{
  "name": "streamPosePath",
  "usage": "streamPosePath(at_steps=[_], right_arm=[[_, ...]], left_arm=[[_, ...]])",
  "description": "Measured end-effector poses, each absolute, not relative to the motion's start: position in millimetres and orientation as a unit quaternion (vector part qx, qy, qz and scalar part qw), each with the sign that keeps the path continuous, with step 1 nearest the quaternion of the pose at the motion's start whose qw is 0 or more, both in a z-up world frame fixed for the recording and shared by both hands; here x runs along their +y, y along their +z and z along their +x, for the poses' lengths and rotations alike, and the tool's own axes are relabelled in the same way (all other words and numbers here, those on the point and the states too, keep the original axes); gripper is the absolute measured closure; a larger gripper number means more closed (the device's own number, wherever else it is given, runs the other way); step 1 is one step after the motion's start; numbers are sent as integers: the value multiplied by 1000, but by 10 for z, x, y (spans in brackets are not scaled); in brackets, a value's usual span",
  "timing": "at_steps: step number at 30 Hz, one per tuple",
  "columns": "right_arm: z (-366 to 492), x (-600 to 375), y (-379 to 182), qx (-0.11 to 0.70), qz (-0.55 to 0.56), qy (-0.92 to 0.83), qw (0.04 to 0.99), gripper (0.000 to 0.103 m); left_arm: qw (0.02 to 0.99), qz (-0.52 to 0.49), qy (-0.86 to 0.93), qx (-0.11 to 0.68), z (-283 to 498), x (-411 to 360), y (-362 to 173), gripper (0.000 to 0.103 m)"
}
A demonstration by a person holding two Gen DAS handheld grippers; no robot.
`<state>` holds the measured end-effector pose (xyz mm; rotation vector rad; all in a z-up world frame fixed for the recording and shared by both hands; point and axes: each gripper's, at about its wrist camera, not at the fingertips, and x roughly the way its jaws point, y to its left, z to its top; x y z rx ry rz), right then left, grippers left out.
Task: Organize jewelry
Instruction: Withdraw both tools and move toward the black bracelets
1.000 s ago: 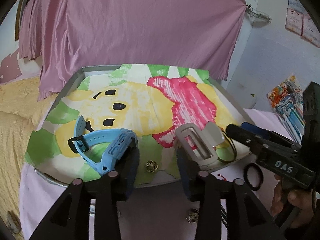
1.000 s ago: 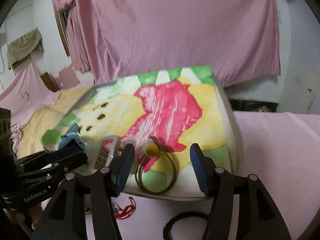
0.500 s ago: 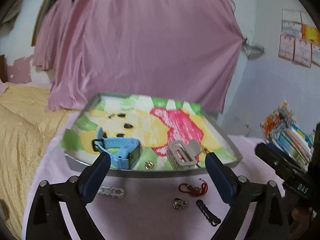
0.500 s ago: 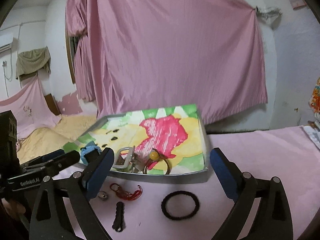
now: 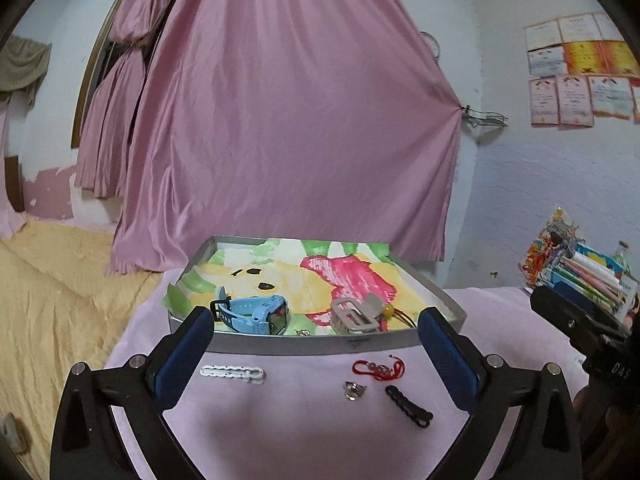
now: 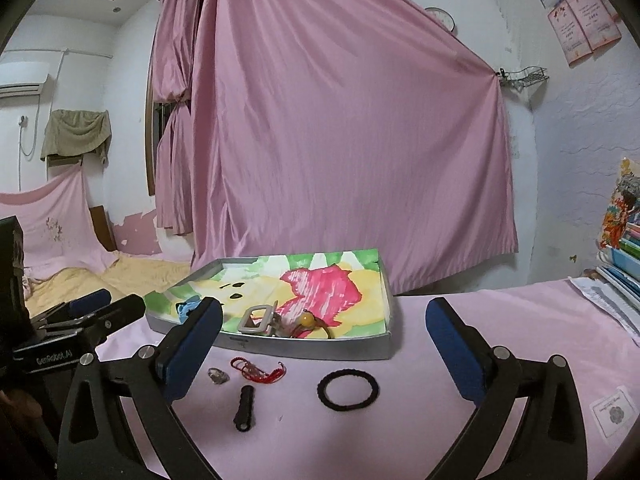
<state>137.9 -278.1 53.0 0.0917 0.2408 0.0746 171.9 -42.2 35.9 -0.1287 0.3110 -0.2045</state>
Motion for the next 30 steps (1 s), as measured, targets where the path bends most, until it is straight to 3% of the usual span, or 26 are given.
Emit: streamPosePath(at_steps=[18,30], right_arm=[[1323,-2995,358,176,26,14,984,3],[1801,-3280,152,312,35,52,948,3]], left_arm=[[970,-19,-145,194,1616,-674,210,1],[937,25,-189,292,1863,-995,61,1]])
